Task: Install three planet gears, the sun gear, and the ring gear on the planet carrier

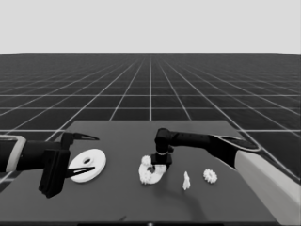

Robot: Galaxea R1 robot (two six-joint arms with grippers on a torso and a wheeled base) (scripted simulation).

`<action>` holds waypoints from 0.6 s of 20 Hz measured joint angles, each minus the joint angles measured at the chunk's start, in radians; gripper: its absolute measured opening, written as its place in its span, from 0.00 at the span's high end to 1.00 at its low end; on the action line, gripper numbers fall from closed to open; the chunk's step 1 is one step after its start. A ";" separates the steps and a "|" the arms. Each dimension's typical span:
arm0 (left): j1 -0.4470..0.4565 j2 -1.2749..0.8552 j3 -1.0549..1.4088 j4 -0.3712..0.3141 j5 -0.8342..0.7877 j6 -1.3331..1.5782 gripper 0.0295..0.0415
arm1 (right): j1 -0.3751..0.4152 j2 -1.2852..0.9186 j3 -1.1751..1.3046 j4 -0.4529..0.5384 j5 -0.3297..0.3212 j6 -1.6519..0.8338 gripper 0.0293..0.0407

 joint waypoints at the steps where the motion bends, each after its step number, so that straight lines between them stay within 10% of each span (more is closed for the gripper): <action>1: 0.000 0.000 0.000 0.000 0.000 0.000 0.25 | 0.000 0.000 0.000 0.000 0.000 0.000 0.31; 9: 0.000 0.000 0.000 0.000 0.000 0.000 0.25 | -0.001 0.000 -0.001 -0.001 0.001 -0.001 0.19; 12: 0.000 0.000 0.000 0.000 0.000 0.000 0.25 | 0.285 -0.044 0.165 0.276 -0.088 0.102 0.19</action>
